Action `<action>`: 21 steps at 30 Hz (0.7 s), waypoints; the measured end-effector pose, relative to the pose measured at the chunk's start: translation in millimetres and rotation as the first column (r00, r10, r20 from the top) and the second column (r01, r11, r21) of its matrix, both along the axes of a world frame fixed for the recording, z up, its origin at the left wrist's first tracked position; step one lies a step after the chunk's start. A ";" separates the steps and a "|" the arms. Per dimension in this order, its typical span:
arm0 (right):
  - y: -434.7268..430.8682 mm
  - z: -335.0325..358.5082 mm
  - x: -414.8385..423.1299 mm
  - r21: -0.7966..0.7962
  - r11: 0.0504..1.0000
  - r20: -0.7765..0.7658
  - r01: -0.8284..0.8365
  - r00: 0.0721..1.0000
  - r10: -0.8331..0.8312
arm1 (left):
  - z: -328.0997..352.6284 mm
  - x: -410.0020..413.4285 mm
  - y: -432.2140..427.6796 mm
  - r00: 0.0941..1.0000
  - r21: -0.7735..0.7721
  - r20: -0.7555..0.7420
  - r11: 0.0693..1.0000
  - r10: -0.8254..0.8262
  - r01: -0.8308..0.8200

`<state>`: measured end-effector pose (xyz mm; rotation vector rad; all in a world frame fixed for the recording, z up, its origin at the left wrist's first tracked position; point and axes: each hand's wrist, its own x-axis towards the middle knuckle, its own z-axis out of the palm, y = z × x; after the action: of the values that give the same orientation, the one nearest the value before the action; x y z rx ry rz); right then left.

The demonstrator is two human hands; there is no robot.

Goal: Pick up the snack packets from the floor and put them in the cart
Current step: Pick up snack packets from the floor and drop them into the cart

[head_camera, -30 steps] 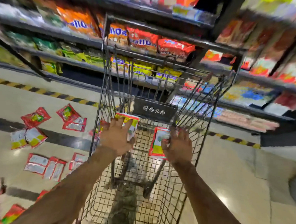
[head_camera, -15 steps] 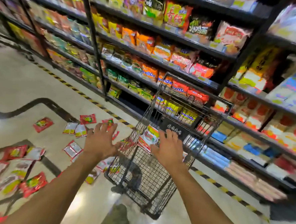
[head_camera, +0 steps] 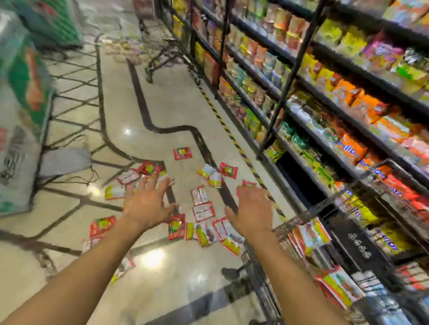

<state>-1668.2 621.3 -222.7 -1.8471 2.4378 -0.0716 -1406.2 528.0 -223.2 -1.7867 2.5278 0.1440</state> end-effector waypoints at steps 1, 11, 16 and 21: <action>-12.2 -3.7 20.4 0.003 0.999 -0.001 -0.032 0.999 0.032 | -2.6 26.8 -4.2 0.999 -0.010 0.000 0.999 0.035 -0.035; -129.0 -49.2 259.2 0.100 0.969 0.014 -0.225 0.974 0.225 | -43.7 284.6 -66.7 0.972 0.034 0.032 0.971 0.234 -0.235; -183.4 -77.8 366.0 0.174 0.952 0.047 -0.251 0.968 0.246 | -68.9 390.2 -108.8 0.965 0.094 0.017 0.960 0.263 -0.263; -224.1 -110.0 440.1 0.249 0.925 0.045 -0.287 0.958 0.285 | -111.4 465.1 -139.3 0.958 0.162 0.024 0.944 0.286 -0.286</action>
<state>-1228.1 397.2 -332.7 -2.0486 2.0299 0.2395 -941.2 388.7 -334.6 -2.0718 2.1671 0.3503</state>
